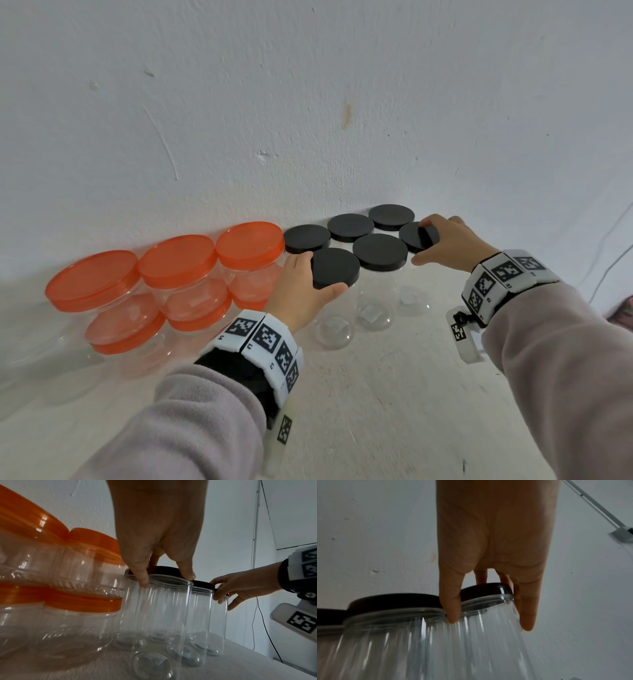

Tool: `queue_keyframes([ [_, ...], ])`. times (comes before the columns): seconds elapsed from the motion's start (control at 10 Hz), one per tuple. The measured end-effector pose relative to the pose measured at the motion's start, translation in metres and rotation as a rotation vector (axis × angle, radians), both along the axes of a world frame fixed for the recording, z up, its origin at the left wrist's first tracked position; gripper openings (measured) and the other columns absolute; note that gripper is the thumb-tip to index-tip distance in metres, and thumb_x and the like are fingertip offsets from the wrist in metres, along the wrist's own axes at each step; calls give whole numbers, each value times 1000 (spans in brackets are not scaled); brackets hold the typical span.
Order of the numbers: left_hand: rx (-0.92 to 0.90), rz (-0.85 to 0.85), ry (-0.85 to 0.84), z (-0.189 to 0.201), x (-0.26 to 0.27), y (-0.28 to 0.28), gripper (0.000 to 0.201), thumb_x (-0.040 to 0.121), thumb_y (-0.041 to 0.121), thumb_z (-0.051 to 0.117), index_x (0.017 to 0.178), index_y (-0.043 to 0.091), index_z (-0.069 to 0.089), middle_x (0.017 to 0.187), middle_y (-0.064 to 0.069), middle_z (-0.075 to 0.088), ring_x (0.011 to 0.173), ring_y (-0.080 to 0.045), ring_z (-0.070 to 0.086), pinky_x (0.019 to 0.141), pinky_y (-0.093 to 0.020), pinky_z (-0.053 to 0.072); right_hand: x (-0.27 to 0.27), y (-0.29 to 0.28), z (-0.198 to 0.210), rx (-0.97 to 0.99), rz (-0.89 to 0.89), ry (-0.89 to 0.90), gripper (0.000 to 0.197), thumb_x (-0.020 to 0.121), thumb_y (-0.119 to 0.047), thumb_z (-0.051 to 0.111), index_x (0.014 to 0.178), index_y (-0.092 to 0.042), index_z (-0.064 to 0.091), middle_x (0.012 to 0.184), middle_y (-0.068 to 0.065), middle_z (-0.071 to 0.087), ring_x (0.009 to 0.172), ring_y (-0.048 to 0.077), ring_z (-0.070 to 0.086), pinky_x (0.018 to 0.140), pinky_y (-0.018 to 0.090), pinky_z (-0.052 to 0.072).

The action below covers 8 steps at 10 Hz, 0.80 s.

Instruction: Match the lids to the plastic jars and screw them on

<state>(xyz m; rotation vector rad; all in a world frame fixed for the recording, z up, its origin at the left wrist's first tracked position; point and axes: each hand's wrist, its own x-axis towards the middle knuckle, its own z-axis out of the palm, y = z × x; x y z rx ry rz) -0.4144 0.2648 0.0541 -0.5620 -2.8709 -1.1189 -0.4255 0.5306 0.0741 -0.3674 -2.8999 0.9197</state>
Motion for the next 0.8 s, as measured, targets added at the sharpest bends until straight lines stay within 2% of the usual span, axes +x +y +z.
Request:
queue_keyframes([
  [0.2,-24,3,-18,2,0,1,61,84,42,67,132,13,44,131,-5,43,117,-18,46,99,-36,43,-1,2,-2,-2,7,-3,68,75,-20,78,133,-19,42,119,6,32,97,24,47,81,30,38],
  [0.3,-32,3,-27,2,-1,1,61,85,44,66,131,12,43,131,-5,44,117,-18,47,100,-37,44,1,1,-2,16,-2,-19,73,74,-25,78,136,-23,39,130,8,31,113,30,42,95,40,41],
  [0.4,-32,3,-56,1,0,0,72,86,45,65,140,10,34,141,-7,39,125,-19,43,105,-37,41,6,-3,0,48,-14,19,79,75,-28,77,141,-26,34,144,9,23,128,33,27,100,44,35],
  [0.5,-6,-2,-55,4,6,-5,81,88,43,63,149,11,21,150,-5,29,135,-18,33,110,-32,32,19,-12,6,73,-7,117,78,79,-28,74,144,-27,31,150,8,20,135,31,20,106,51,32],
  [0.6,77,-58,-38,6,21,-18,72,88,41,63,146,20,27,148,1,34,135,-14,35,111,-35,33,40,-25,11,101,5,252,67,84,-26,68,142,-25,35,145,7,30,131,30,26,105,50,35],
  [0.7,50,-65,-69,5,47,-42,77,88,52,57,149,22,21,151,10,25,139,-8,26,112,-33,29,66,-39,14,113,59,348,58,86,-24,66,139,-20,42,139,4,38,126,27,34,100,38,36],
  [0.8,88,-85,-119,-2,84,-76,75,81,62,54,145,33,28,143,25,29,130,7,31,109,-25,33,99,-47,11,105,122,443,44,88,-21,65,130,-19,52,132,-2,47,119,20,43,91,23,30],
])
